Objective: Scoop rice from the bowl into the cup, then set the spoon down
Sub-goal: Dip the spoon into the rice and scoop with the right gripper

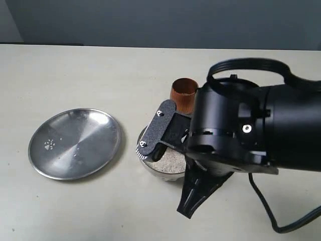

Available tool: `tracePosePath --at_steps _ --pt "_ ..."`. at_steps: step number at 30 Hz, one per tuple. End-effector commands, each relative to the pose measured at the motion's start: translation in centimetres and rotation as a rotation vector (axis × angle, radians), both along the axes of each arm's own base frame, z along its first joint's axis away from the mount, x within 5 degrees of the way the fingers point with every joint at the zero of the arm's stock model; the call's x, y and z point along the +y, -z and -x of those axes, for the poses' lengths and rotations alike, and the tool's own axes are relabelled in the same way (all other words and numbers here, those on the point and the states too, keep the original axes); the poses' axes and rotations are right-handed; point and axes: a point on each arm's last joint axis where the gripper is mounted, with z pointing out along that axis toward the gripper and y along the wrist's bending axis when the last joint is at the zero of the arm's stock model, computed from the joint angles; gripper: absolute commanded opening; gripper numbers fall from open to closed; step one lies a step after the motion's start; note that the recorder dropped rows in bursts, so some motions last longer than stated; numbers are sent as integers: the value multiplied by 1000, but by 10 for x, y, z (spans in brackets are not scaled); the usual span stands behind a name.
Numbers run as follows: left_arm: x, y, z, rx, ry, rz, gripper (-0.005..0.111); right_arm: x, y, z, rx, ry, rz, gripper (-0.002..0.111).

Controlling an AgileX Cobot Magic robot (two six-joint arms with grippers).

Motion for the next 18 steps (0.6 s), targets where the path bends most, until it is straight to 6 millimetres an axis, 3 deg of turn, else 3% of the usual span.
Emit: tracePosePath --at_steps 1,13,18 --pt "0 1 0 -6 7 -1 0 0 -2 1 0 3 -24 -1" --pt "0 0 0 -8 7 -1 0 -13 -5 -5 -80 23 126 -1" --pt "0 0 0 -8 7 -1 0 -12 2 -4 -37 1 174 -1"
